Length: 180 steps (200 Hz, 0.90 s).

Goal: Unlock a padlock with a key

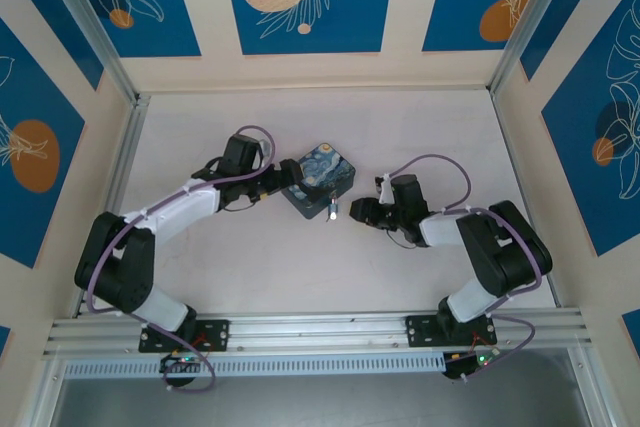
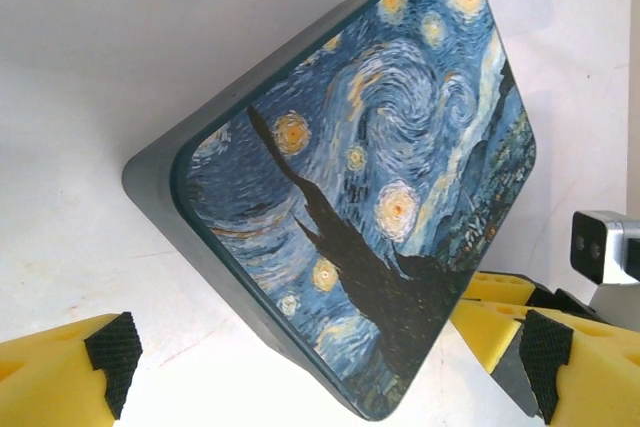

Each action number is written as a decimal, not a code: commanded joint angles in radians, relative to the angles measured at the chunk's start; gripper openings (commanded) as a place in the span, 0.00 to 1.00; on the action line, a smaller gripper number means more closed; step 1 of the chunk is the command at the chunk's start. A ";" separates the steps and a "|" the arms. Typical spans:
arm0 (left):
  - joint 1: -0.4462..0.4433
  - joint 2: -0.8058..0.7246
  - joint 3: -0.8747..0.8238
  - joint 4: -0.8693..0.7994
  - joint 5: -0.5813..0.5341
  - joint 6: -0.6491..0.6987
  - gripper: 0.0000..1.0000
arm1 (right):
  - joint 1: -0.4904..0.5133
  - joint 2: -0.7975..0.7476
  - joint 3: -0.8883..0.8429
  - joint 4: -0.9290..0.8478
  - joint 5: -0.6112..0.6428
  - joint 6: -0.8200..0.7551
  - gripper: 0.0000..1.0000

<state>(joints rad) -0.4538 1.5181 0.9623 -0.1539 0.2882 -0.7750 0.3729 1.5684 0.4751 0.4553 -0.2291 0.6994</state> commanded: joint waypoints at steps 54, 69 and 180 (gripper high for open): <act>-0.037 0.001 0.002 0.025 0.013 -0.009 0.99 | 0.074 0.045 0.044 0.017 0.006 0.026 0.36; -0.044 0.009 0.002 0.032 0.013 -0.016 0.99 | 0.089 0.073 0.047 0.044 0.017 0.029 0.35; -0.058 0.051 0.032 0.037 0.014 -0.030 1.00 | 0.111 0.247 0.067 0.225 0.024 0.045 0.28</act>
<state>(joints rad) -0.5026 1.5547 0.9623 -0.1200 0.2882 -0.8024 0.4725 1.7603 0.5388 0.6903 -0.2234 0.7490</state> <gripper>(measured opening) 0.996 0.289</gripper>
